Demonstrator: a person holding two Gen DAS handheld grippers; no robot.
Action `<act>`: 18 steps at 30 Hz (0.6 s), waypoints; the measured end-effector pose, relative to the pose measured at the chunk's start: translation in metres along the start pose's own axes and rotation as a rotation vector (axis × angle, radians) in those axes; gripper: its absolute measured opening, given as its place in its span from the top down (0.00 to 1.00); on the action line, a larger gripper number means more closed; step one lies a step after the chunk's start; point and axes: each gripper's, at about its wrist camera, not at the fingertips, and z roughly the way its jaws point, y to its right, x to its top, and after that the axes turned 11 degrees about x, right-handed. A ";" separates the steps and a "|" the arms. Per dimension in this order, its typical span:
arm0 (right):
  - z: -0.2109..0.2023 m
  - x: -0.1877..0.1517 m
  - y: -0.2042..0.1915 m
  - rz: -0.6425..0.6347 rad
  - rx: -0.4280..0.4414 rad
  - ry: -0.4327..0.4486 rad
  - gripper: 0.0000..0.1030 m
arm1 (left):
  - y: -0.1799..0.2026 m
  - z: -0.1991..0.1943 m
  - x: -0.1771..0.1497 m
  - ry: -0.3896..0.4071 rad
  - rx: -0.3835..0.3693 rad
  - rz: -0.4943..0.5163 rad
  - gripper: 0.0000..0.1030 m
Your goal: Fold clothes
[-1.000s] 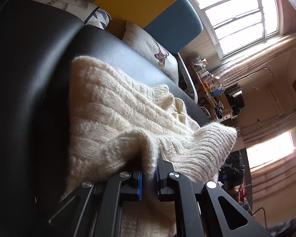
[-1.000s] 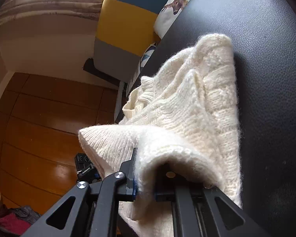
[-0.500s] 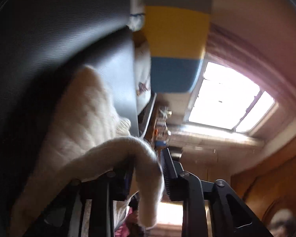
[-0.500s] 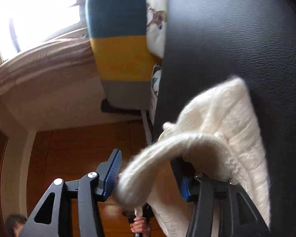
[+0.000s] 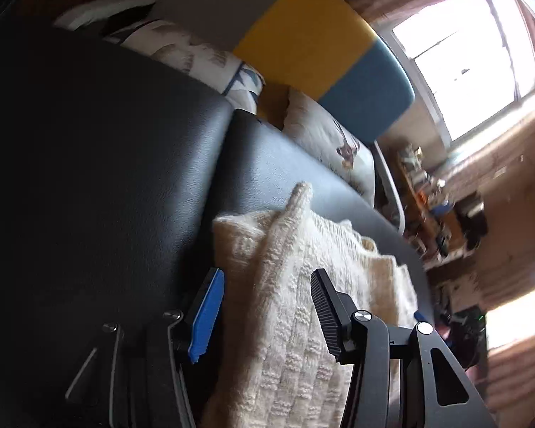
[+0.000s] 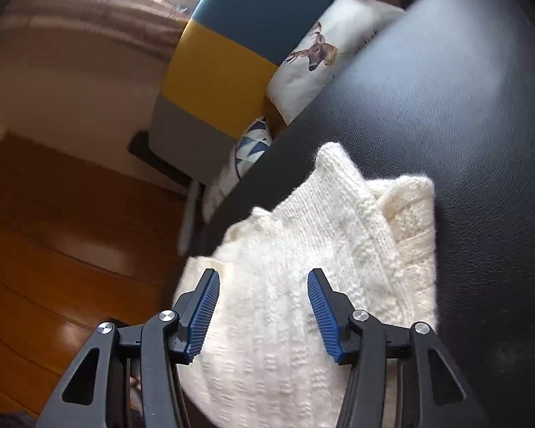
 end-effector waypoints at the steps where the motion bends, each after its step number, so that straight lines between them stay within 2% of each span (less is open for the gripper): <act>1: 0.001 -0.005 -0.007 -0.055 -0.066 -0.009 0.49 | 0.010 0.006 0.002 -0.002 0.024 0.053 0.50; 3: 0.003 -0.010 -0.017 -0.159 -0.187 -0.009 0.49 | 0.024 0.018 0.005 -0.006 0.066 0.131 0.50; 5: 0.003 -0.017 -0.018 -0.199 -0.267 -0.005 0.49 | 0.029 0.030 0.007 -0.016 0.087 0.166 0.51; 6: 0.004 -0.019 -0.017 -0.213 -0.299 -0.006 0.49 | 0.031 0.034 0.007 -0.022 0.094 0.175 0.56; 7: 0.004 -0.021 -0.015 -0.229 -0.325 -0.012 0.49 | 0.032 0.031 0.005 -0.010 0.112 0.187 0.82; 8: 0.007 -0.023 -0.015 -0.253 -0.349 -0.028 0.49 | 0.032 0.027 0.004 0.002 0.126 0.195 0.94; 12: 0.013 -0.039 -0.017 -0.395 -0.443 -0.135 0.49 | 0.021 -0.013 -0.005 0.032 0.021 0.056 0.94; 13: 0.011 -0.041 -0.016 -0.399 -0.443 -0.137 0.49 | 0.013 -0.020 -0.010 0.028 0.031 0.014 0.94; 16: 0.005 -0.045 -0.010 -0.394 -0.423 -0.126 0.49 | -0.022 0.003 -0.016 -0.054 0.118 -0.093 0.93; 18: -0.001 -0.047 -0.008 -0.382 -0.416 -0.119 0.49 | -0.032 0.017 -0.017 -0.085 0.080 -0.142 0.90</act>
